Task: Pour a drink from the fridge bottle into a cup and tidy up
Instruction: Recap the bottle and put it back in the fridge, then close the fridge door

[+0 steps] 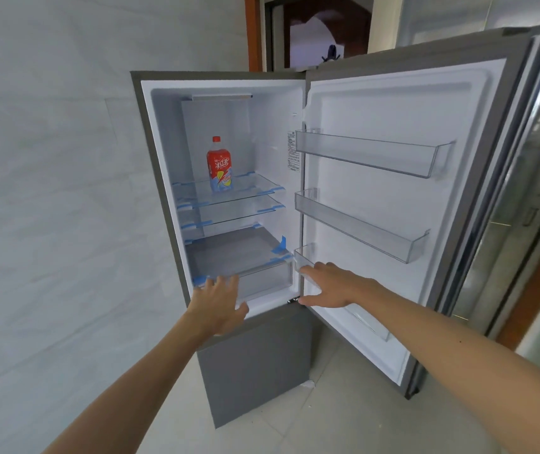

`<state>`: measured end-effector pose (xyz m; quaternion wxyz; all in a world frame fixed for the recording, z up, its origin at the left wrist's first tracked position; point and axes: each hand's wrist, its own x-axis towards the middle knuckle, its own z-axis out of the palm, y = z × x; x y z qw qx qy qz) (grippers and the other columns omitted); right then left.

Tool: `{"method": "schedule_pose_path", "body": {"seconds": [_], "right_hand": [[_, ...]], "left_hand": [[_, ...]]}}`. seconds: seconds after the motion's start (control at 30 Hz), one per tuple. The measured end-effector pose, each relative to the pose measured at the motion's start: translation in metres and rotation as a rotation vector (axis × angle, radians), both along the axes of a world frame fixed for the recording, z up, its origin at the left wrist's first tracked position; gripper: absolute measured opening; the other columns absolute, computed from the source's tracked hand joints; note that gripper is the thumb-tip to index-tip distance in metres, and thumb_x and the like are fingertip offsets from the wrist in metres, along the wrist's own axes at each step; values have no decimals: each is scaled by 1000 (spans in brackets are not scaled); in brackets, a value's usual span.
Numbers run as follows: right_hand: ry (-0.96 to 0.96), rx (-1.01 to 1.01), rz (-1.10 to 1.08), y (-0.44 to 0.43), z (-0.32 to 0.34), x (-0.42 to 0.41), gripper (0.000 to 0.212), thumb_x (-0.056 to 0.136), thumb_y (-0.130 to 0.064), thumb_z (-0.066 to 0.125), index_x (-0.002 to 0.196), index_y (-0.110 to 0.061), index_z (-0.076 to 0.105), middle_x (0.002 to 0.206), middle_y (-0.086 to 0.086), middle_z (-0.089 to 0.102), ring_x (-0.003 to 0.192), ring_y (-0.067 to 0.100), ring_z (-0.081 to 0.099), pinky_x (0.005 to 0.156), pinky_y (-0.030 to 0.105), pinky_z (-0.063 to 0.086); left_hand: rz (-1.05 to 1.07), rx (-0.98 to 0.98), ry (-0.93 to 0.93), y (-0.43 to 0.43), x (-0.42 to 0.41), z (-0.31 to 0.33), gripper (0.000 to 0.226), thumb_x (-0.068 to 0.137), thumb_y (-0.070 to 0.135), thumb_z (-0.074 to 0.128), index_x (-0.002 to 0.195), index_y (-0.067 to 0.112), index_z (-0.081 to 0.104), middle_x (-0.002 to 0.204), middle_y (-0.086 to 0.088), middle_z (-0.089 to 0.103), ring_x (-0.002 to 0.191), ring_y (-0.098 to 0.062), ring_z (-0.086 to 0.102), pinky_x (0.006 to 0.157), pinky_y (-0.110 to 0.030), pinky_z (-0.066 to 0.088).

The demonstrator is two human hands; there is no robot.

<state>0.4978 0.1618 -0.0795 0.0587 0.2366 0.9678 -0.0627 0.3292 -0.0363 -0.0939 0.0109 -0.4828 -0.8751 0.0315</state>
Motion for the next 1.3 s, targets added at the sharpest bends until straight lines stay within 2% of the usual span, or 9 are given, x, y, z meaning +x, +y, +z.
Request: {"method": "schedule_pose_path", "body": {"seconds": [0.27,0.37,0.57,0.67,0.8,1.0,1.13,1.3], "right_hand": [[-17,-32,-186,0,3,74,77,92,-61,52,153,-28,18,148,6,36,135,27,34,105,47,39],[-21,-34,-260,10,11,106,79,92,-61,52,154,-28,16,151,6,34,137,26,33,107,45,38],[-6,-56,-379,38,22,170,84,92,-60,53,156,-25,12,155,8,30,136,26,39,109,41,38],[24,-75,-421,55,26,200,86,92,-60,54,157,-24,11,161,8,23,143,26,32,115,42,33],[49,-81,-462,84,30,237,84,92,-58,55,157,-25,13,158,10,28,138,27,39,109,41,40],[47,-65,-481,139,35,278,81,91,-60,54,155,-25,17,155,9,32,136,27,41,108,43,41],[46,-37,-474,178,39,287,81,91,-59,54,155,-24,17,155,8,33,137,27,40,108,45,41],[54,-33,-425,213,41,283,83,92,-59,53,156,-23,14,156,9,31,137,28,41,108,43,41]], "left_hand": [[-179,49,-22,35,43,-3,61,99,52,37,147,15,30,149,-14,43,134,-33,45,109,-51,41],[-264,57,-30,59,70,4,61,99,50,36,148,14,30,147,-16,44,130,-34,48,107,-49,42],[-372,83,-54,111,121,21,65,100,53,37,151,15,27,154,-14,38,138,-36,42,112,-50,40],[-413,92,-28,136,145,32,64,100,52,36,151,14,27,153,-14,39,136,-35,44,109,-49,40],[-442,106,7,174,175,44,64,100,50,36,150,11,27,150,-16,41,132,-35,46,104,-48,41],[-480,158,10,225,215,62,64,99,49,38,150,12,27,147,-17,44,130,-36,48,104,-48,42],[-455,210,19,253,231,76,62,99,50,37,149,12,30,145,-16,46,127,-36,49,102,-48,44],[-406,217,52,273,245,85,66,100,52,35,152,14,25,153,-15,39,134,-35,45,106,-49,41]]}}
